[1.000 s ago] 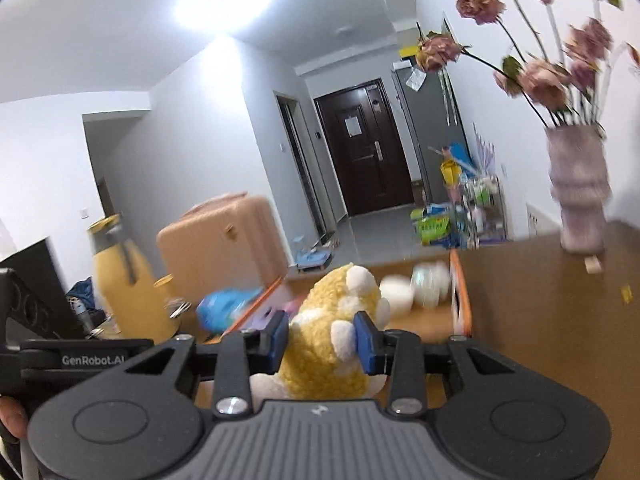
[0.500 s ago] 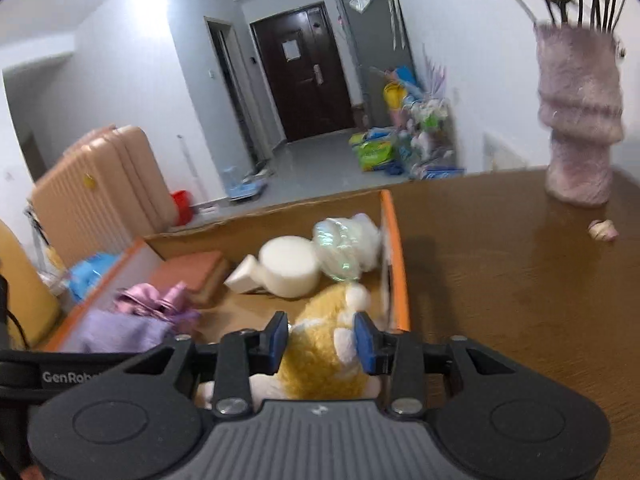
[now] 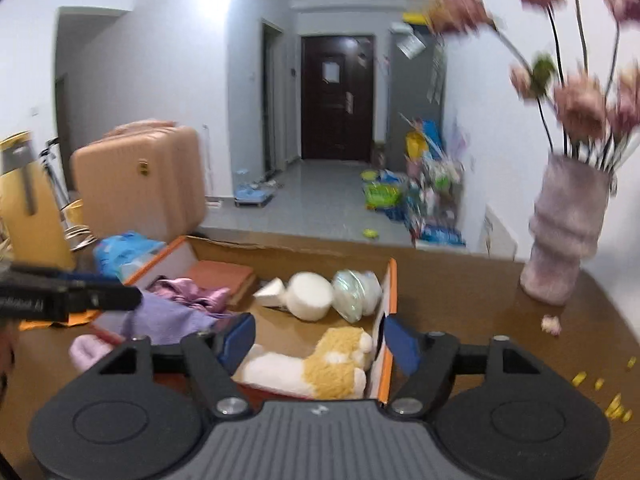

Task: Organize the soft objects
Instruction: 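Withdraw both open grippers from the box toward the blue fluffy plush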

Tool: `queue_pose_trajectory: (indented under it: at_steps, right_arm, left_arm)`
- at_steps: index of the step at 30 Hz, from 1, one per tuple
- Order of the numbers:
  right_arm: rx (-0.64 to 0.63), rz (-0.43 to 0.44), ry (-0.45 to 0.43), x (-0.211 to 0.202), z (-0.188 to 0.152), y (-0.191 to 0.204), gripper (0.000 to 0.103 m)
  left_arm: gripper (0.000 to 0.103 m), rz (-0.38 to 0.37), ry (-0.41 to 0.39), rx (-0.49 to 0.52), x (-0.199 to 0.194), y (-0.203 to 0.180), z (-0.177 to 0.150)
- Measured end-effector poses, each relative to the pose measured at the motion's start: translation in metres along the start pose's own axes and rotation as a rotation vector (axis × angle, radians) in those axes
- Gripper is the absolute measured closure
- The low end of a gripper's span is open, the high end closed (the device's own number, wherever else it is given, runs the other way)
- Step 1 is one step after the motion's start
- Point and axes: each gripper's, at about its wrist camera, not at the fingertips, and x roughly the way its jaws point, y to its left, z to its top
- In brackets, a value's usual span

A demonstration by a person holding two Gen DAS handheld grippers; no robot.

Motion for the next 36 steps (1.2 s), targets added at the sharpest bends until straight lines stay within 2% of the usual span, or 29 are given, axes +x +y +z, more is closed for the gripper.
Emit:
queue_pose_trajectory:
  at_steps: [2,3,4,7,14,17,21,27,31,35,36]
  right_arm:
    - [-0.015,-0.007,-0.042,-0.020,0.000,0.009,0.029]
    - [-0.017,-0.007,-0.079,-0.030,-0.001,0.012,0.024]
    - [-0.017,-0.011,-0.106,-0.039,-0.003,0.014,0.020]
    - [-0.028,-0.015,-0.161,-0.059,-0.006,0.025,0.020]
    - [-0.022,-0.021,-0.210,-0.093,-0.014,0.043,0.020]
    - [-0.007,-0.024,-0.227,-0.103,-0.030,0.049,0.020]
    - [0.006,-0.009,-0.208,-0.118,-0.073,0.064,0.020]
    - [-0.013,0.052,-0.139,-0.149,-0.148,0.091,0.020]
    - [-0.002,0.082,-0.070,-0.152,-0.165,0.093,0.021]
    - [0.037,0.093,-0.083,-0.143,-0.155,0.084,0.022]
    - [0.055,0.099,-0.077,-0.138,-0.152,0.081,0.026]
  left_arm:
    - [0.032,0.106,-0.068,0.047,-0.025,0.004,-0.006]
    - [0.024,0.144,-0.102,0.061,-0.035,0.005,-0.009]
    - [0.021,0.167,-0.128,0.067,-0.044,0.006,-0.011]
    - [0.020,0.159,-0.159,0.056,-0.072,0.010,-0.016]
    - [0.019,0.169,-0.202,0.045,-0.114,0.007,-0.028]
    - [0.017,0.186,-0.216,0.033,-0.131,0.008,-0.050]
    - [0.017,0.183,-0.180,0.014,-0.151,0.005,-0.095]
    - [0.016,0.100,-0.119,-0.014,-0.185,-0.003,-0.162]
    - [0.016,0.114,-0.096,0.041,-0.185,-0.007,-0.167]
    - [0.017,0.081,-0.078,0.006,-0.162,-0.004,-0.156]
    - [0.017,0.072,-0.066,-0.004,-0.154,-0.004,-0.154]
